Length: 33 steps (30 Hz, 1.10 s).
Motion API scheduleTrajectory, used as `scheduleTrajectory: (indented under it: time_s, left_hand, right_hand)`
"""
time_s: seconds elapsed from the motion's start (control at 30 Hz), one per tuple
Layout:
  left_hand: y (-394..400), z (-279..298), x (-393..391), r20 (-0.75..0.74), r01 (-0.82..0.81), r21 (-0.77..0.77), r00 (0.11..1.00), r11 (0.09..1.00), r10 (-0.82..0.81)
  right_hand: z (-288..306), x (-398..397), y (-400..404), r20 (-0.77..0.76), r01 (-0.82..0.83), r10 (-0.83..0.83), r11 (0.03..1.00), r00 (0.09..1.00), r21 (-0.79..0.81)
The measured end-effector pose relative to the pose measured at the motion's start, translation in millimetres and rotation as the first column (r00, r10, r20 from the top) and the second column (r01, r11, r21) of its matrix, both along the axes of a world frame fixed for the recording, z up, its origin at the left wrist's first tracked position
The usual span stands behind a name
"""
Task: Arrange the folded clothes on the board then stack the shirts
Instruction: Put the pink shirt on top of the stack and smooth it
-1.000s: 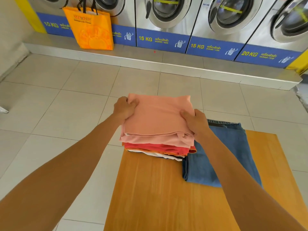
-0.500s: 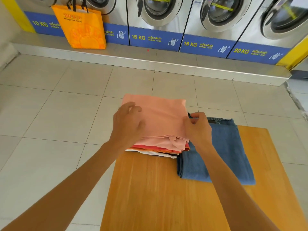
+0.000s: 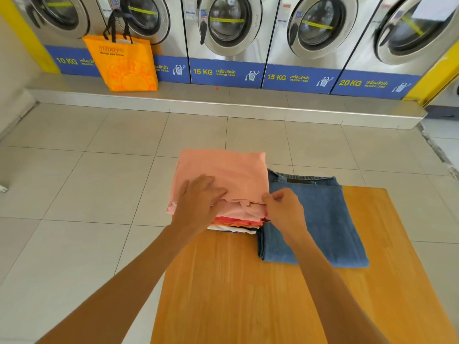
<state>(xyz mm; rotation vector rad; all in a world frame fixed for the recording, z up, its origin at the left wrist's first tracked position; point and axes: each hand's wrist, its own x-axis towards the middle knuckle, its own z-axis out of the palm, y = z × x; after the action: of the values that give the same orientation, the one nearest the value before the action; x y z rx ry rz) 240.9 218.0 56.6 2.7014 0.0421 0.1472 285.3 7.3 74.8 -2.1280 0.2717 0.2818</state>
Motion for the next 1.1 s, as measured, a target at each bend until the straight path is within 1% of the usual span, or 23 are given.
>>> scheduleTrajectory:
  time_s: [0.1,0.2,0.23,0.3,0.33,0.37,0.43,0.5,0.57,0.63,0.73,0.83,0.93,1.0,1.1]
  left_hand:
    - [6,0,2,0.113,-0.015,0.033,0.994,0.999,0.011]
    - [10,2,0,0.232,-0.034,0.022,0.972,0.999,0.028]
    - [10,2,-2,0.25,-0.033,0.019,0.968,0.999,0.027]
    - [8,0,-5,0.254,-0.012,0.023,0.967,1.0,0.006]
    - [7,-1,-7,0.246,0.003,0.027,0.969,1.0,-0.009]
    - [8,-3,-8,0.232,0.018,0.029,0.972,0.999,-0.024]
    - [10,-7,-10,0.2,0.032,0.037,0.979,0.999,-0.039]
    - [16,-8,-13,0.182,-0.003,0.059,0.983,0.998,-0.008]
    - [27,-8,-15,0.17,-0.06,0.086,0.984,0.995,0.044]
    - [41,-9,-17,0.159,-0.111,0.103,0.983,0.988,0.094]
    - [56,-14,-23,0.125,-0.155,0.079,0.982,0.985,0.145]
    - [60,-19,-27,0.128,-0.161,0.05,0.98,0.986,0.153]
    - [55,-22,-34,0.15,-0.076,0.026,0.986,0.997,0.071]
    - [50,-25,-43,0.118,-0.018,0.029,0.993,0.999,0.015]
    - [60,-29,-44,0.095,-0.029,0.068,0.995,0.997,0.023]
  right_hand:
    - [11,-1,-9,0.047,0.006,-0.006,1.0,0.999,0.013]
    - [9,-11,-11,0.105,-0.107,0.106,0.994,0.989,0.007]
    - [5,-14,-9,0.146,-0.174,0.179,0.984,0.973,-0.041]
    - [-10,-18,-4,0.176,-0.313,0.347,0.93,0.921,-0.193]
    - [-14,-19,-1,0.174,-0.348,0.393,0.906,0.903,-0.239]
    - [-16,-19,1,0.19,-0.35,0.404,0.899,0.895,-0.263]
    - [-19,-15,2,0.288,-0.277,0.356,0.919,0.889,-0.281]
    - [-18,-8,0,0.368,-0.19,0.279,0.947,0.887,-0.26]
    - [-15,-1,-2,0.397,-0.116,0.201,0.967,0.895,-0.229]
    - [-14,3,-1,0.405,-0.055,0.165,0.961,0.899,-0.272]
    - [-20,1,4,0.357,-0.092,0.227,0.929,0.906,-0.357]
    - [-26,-1,7,0.321,-0.092,0.216,0.928,0.922,-0.361]
    - [-25,-1,11,0.322,-0.08,0.202,0.931,0.925,-0.356]
    - [-22,0,11,0.299,-0.105,0.228,0.92,0.927,-0.377]
    - [-18,3,8,0.26,-0.134,0.261,0.897,0.93,-0.421]
